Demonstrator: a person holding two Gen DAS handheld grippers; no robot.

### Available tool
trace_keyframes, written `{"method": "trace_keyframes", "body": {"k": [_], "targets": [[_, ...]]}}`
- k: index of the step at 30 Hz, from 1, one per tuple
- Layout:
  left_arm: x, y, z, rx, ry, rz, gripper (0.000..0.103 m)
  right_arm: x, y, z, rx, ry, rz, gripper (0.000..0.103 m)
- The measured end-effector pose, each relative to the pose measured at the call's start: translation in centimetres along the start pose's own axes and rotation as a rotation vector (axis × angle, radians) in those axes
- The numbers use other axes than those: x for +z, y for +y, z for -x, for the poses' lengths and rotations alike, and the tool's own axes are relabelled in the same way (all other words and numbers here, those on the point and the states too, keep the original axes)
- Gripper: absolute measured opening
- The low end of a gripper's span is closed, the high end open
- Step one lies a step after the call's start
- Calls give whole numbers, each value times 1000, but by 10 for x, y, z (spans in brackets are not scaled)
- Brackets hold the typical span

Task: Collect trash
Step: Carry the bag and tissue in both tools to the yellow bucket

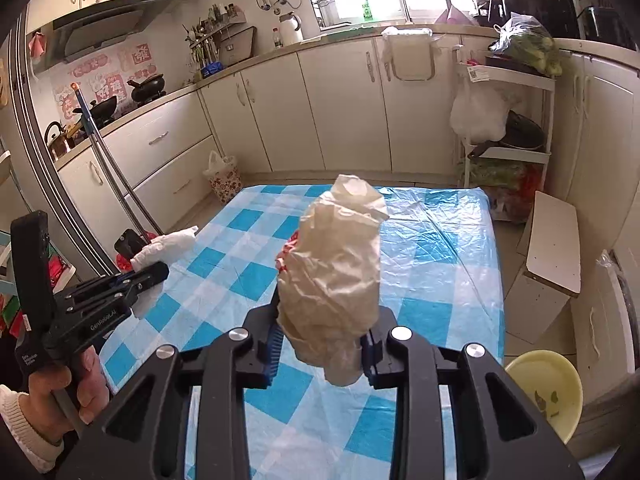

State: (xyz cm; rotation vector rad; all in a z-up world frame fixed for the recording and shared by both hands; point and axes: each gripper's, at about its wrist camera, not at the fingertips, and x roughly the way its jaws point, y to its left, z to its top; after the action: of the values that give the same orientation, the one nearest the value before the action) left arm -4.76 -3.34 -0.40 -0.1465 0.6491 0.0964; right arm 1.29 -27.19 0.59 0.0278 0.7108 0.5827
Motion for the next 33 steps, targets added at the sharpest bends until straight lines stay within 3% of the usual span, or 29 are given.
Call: {"method": "trace_keyframes", "body": {"k": [24,29,33], "targets": [[-9,-7,11,-4,-31,-20,9,-8,-2,0,-47,-21,15,35],[-8,-18,9,-21,-32,-27,9,-8,-17,7,-97,-28,-3,35],[-7,-33,7,-38,-31,-51,9,-9,-52,14,-178,-20,-57,35]]}}
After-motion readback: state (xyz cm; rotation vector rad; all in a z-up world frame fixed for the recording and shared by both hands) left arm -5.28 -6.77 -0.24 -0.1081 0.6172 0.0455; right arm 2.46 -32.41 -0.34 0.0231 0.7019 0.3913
